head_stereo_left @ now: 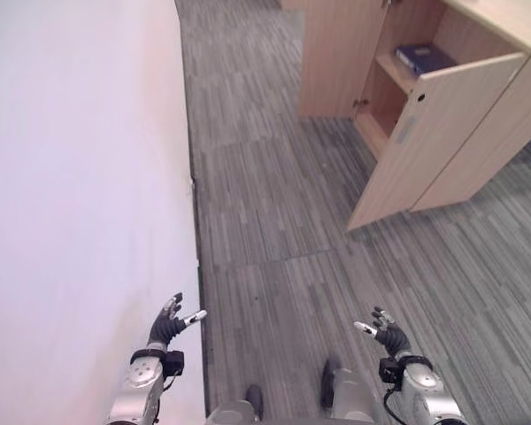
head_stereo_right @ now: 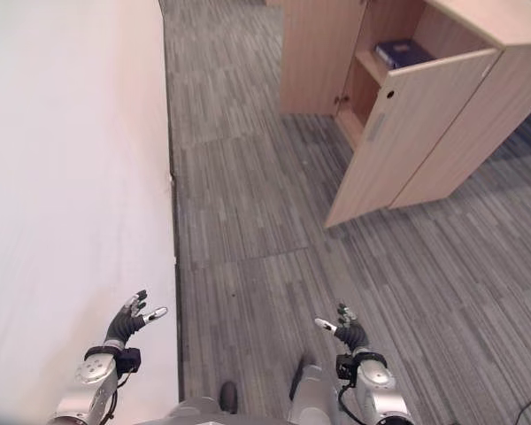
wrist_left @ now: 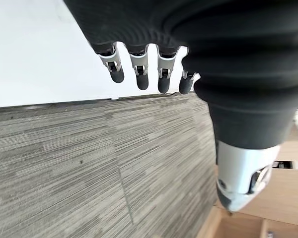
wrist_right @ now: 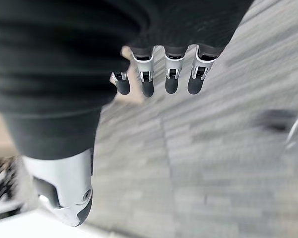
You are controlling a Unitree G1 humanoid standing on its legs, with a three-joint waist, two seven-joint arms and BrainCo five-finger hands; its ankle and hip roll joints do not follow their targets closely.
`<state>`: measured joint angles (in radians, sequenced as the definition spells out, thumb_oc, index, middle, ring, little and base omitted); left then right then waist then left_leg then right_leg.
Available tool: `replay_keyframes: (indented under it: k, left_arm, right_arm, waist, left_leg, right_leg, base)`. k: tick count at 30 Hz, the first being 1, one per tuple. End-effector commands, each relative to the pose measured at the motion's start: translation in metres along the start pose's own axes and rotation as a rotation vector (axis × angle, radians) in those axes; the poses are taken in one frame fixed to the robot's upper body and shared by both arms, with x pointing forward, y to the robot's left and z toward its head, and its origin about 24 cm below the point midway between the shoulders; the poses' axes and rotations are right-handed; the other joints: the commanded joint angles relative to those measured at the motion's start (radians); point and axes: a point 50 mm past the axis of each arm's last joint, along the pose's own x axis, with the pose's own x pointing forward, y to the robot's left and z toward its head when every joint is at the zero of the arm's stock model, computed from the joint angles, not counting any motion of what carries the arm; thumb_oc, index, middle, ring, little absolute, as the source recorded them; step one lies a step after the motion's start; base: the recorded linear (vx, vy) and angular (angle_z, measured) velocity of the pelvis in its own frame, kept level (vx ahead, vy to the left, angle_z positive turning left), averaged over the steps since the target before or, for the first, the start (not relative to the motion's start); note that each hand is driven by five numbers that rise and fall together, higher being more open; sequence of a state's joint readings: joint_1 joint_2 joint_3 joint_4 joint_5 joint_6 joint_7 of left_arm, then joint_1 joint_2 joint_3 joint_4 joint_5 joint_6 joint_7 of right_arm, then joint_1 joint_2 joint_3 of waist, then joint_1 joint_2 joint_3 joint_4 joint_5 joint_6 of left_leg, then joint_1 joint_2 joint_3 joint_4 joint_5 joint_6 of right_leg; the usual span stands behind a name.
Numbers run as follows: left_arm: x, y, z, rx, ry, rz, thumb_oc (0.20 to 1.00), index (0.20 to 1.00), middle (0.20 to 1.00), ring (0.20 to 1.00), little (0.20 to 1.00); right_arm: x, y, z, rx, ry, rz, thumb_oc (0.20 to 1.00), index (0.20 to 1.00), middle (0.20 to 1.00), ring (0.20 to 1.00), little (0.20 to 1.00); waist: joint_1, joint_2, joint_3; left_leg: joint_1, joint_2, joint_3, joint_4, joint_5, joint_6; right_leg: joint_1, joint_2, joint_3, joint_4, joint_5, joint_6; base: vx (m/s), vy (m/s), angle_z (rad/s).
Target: Put the empty folder in the office cabinet
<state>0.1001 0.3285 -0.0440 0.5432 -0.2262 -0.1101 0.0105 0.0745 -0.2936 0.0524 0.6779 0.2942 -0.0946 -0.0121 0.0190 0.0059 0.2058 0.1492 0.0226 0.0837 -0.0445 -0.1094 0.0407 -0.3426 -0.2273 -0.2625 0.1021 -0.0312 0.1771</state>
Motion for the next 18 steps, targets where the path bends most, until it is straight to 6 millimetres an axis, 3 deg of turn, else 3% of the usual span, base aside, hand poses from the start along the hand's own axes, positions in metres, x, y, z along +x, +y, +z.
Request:
replay_keyframes:
  k: [1, 3, 4, 6, 7, 8, 9, 12, 14, 15, 16, 17, 18]
  left_arm:
    - [0.004, 0.01, 0.029, 0.091, -0.124, -0.013, 1.0, 1.0, 1.0, 1.0, 1.0]
    - [0.004, 0.009, 0.026, 0.09, -0.117, -0.014, 1.0, 1.0, 1.0, 1.0, 1.0]
    - [0.003, 0.008, 0.023, 0.081, -0.108, -0.013, 1.0, 1.0, 1.0, 1.0, 1.0]
    - [0.002, 0.007, 0.023, 0.078, -0.11, -0.021, 1.0, 1.0, 1.0, 1.0, 1.0]
    - [0.002, 0.004, 0.023, 0.067, -0.112, -0.029, 1.0, 1.0, 1.0, 1.0, 1.0]
    - [0.004, 0.0, 0.024, 0.032, -0.108, -0.036, 1.0, 1.0, 1.0, 1.0, 1.0]
    - [0.004, 0.0, 0.025, 0.033, -0.109, -0.036, 1.0, 1.0, 1.0, 1.0, 1.0]
    - [0.008, -0.006, 0.031, 0.016, -0.131, -0.046, 1.0, 1.0, 1.0, 1.0, 1.0]
    - [0.009, -0.012, 0.032, 0.001, -0.134, -0.062, 1.0, 1.0, 1.0, 1.0, 1.0]
    - [0.01, -0.012, 0.032, 0.001, -0.134, -0.062, 1.0, 1.0, 1.0, 1.0, 1.0]
    - [0.009, -0.013, 0.032, 0.0, -0.133, -0.067, 1.0, 1.0, 1.0, 1.0, 1.0]
    - [0.009, -0.017, 0.03, 0.01, -0.126, -0.082, 1.0, 1.0, 1.0, 1.0, 1.0]
    - [0.009, -0.017, 0.03, 0.009, -0.127, -0.082, 1.0, 1.0, 1.0, 1.0, 1.0]
  right_arm:
    - [0.007, -0.019, 0.032, 0.008, -0.118, -0.066, 1.0, 1.0, 1.0, 1.0, 1.0]
    - [0.005, -0.02, 0.028, 0.014, -0.109, -0.068, 1.0, 1.0, 1.0, 1.0, 1.0]
    - [0.002, -0.029, 0.022, 0.016, -0.089, -0.086, 1.0, 1.0, 1.0, 1.0, 1.0]
    - [0.002, -0.03, 0.022, 0.008, -0.084, -0.086, 1.0, 1.0, 1.0, 1.0, 1.0]
    - [0.002, -0.031, 0.022, 0.009, -0.085, -0.086, 1.0, 1.0, 1.0, 1.0, 1.0]
    - [0.003, -0.035, 0.029, 0.012, -0.11, -0.096, 1.0, 1.0, 1.0, 1.0, 1.0]
    - [0.003, -0.035, 0.029, 0.013, -0.111, -0.095, 1.0, 1.0, 1.0, 1.0, 1.0]
    - [0.004, -0.039, 0.037, 0.022, -0.134, -0.111, 1.0, 1.0, 1.0, 1.0, 1.0]
    - [0.005, -0.041, 0.042, 0.018, -0.147, -0.114, 1.0, 1.0, 1.0, 1.0, 1.0]
    - [0.005, -0.041, 0.042, 0.018, -0.147, -0.114, 1.0, 1.0, 1.0, 1.0, 1.0]
    - [0.005, -0.041, 0.042, 0.017, -0.147, -0.112, 1.0, 1.0, 1.0, 1.0, 1.0]
    - [0.004, -0.043, 0.042, 0.015, -0.15, -0.113, 1.0, 1.0, 1.0, 1.0, 1.0]
    - [0.004, -0.043, 0.042, 0.015, -0.15, -0.114, 1.0, 1.0, 1.0, 1.0, 1.0]
  waist:
    - [-0.016, 0.014, -0.001]
    - [-0.026, 0.016, -0.011]
    - [-0.049, 0.042, -0.026]
    - [-0.053, 0.045, -0.029]
    - [-0.058, 0.058, -0.029]
    - [-0.057, 0.056, -0.002]
    - [-0.061, 0.053, -0.004]
    - [-0.051, 0.023, 0.035]
    - [-0.026, 0.02, 0.052]
    - [-0.024, 0.018, 0.051]
    - [-0.022, 0.022, 0.049]
    - [-0.014, 0.035, 0.05]
    - [-0.013, 0.034, 0.049]
  left_leg:
    - [0.095, 0.039, 0.003, -0.043, -0.028, -0.103]
    - [0.113, 0.048, 0.003, -0.042, -0.035, -0.11]
    - [0.141, 0.093, 0.008, 0.007, -0.052, -0.131]
    - [0.118, 0.102, 0.005, 0.047, -0.036, -0.134]
    - [0.091, 0.124, 0.01, 0.128, 0.003, -0.147]
    - [-0.013, 0.144, -0.018, 0.389, 0.111, -0.159]
    - [-0.021, 0.14, -0.022, 0.391, 0.116, -0.159]
    - [-0.141, 0.149, -0.027, 0.614, 0.172, -0.14]
    - [-0.241, 0.18, -0.026, 0.567, 0.164, -0.13]
    - [-0.24, 0.178, -0.023, 0.561, 0.169, -0.129]
    - [-0.242, 0.189, -0.02, 0.517, 0.179, -0.131]
    - [-0.259, 0.22, -0.042, 0.363, 0.204, -0.149]
    - [-0.256, 0.219, -0.04, 0.355, 0.211, -0.149]
  right_leg:
    - [0.154, 0.016, -0.109, -0.033, 0.126, 0.012]
    - [0.171, 0.02, -0.095, -0.034, 0.136, -0.002]
    - [0.166, 0.053, -0.045, 0.016, 0.113, -0.025]
    - [0.172, 0.056, -0.046, 0.012, 0.107, -0.036]
    - [0.193, 0.077, -0.038, 0.006, 0.091, -0.056]
    - [0.238, 0.111, -0.012, 0.005, 0.053, -0.101]
    - [0.234, 0.107, -0.016, 0.003, 0.056, -0.102]
    - [0.296, 0.117, 0.018, -0.005, 0.008, -0.148]
    - [0.367, 0.125, 0.085, -0.009, -0.042, -0.143]
    - [0.366, 0.123, 0.087, -0.011, -0.038, -0.143]
    - [0.373, 0.124, 0.097, -0.012, -0.041, -0.14]
    - [0.418, 0.125, 0.138, -0.022, -0.067, -0.117]
    - [0.416, 0.124, 0.14, -0.024, -0.063, -0.118]
  base:
    - [0.43, -0.206, 0.28]
    - [0.46, -0.187, 0.2]
    - [0.4, -0.154, 0.25]
    - [0.27, -0.14, 0.19]
    - [0.27, -0.288, -0.22]
    - [0.26, -0.287, -0.32]
    - [0.22, -0.281, -0.35]
    - [0.22, -0.156, -0.32]
    - [0.42, 0.029, -0.58]
    - [0.33, 0.088, -0.76]
    - [0.39, 0.196, -0.73]
    - [0.39, 0.195, -0.86]
    - [0.56, 0.342, -1.03]
